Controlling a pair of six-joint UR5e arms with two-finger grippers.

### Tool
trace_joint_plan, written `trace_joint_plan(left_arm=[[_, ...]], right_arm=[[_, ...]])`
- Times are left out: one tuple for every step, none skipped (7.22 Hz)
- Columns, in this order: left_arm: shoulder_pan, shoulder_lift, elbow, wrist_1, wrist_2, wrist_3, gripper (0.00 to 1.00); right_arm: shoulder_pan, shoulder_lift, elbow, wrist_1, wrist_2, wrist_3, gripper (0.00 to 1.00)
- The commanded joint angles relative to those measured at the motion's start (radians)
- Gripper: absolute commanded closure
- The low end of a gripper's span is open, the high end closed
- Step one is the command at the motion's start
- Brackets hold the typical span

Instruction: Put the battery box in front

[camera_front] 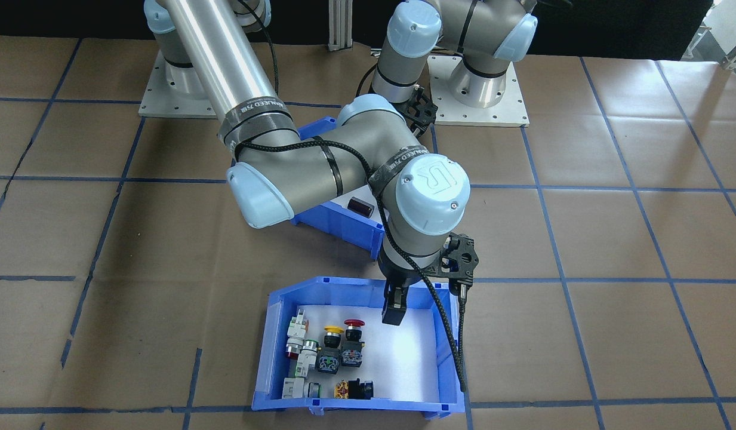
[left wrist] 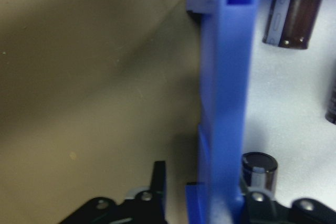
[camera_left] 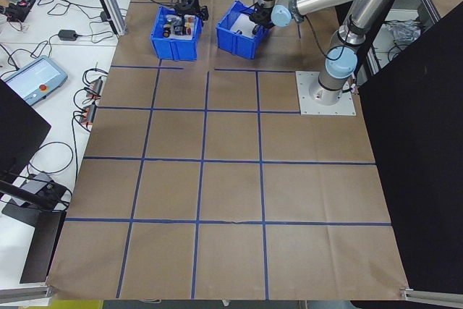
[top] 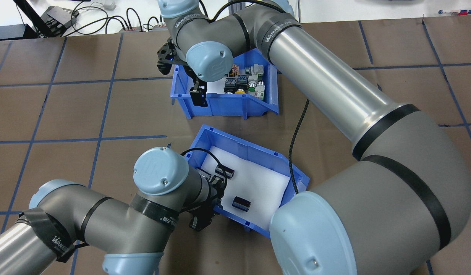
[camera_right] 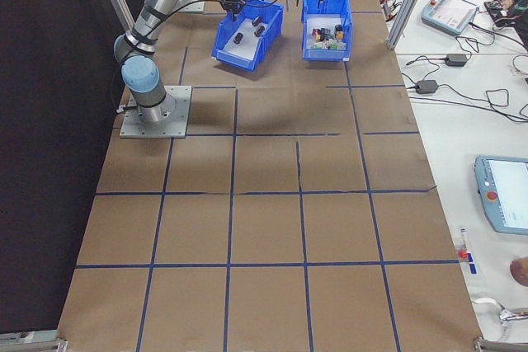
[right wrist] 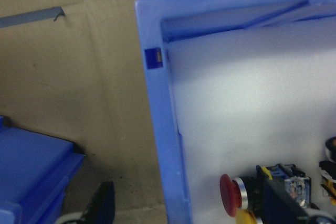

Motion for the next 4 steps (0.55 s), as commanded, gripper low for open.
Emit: trace_joint_plan(left_arm=[[0.000, 0.008, -0.001, 0.024, -0.012, 0.005, 1.00], [0.003, 0.035, -0.004, 0.024, -0.020, 0.011, 1.00], [0.005, 0.055, -0.001, 0.023, -0.009, 0.014, 1.00], [0.011, 0.098, -0.010, 0.001, -0.004, 0.011, 1.00]], right_arm=[[0.016, 0.027, 0.007, -0.011, -0.012, 0.020, 0.00], [0.013, 0.024, 0.007, -0.011, -0.014, 0.017, 0.00], [0.010, 0.022, 0.008, -0.010, -0.028, 0.018, 0.02], [0.009, 0.021, 0.020, -0.008, -0.028, 0.021, 0.03]])
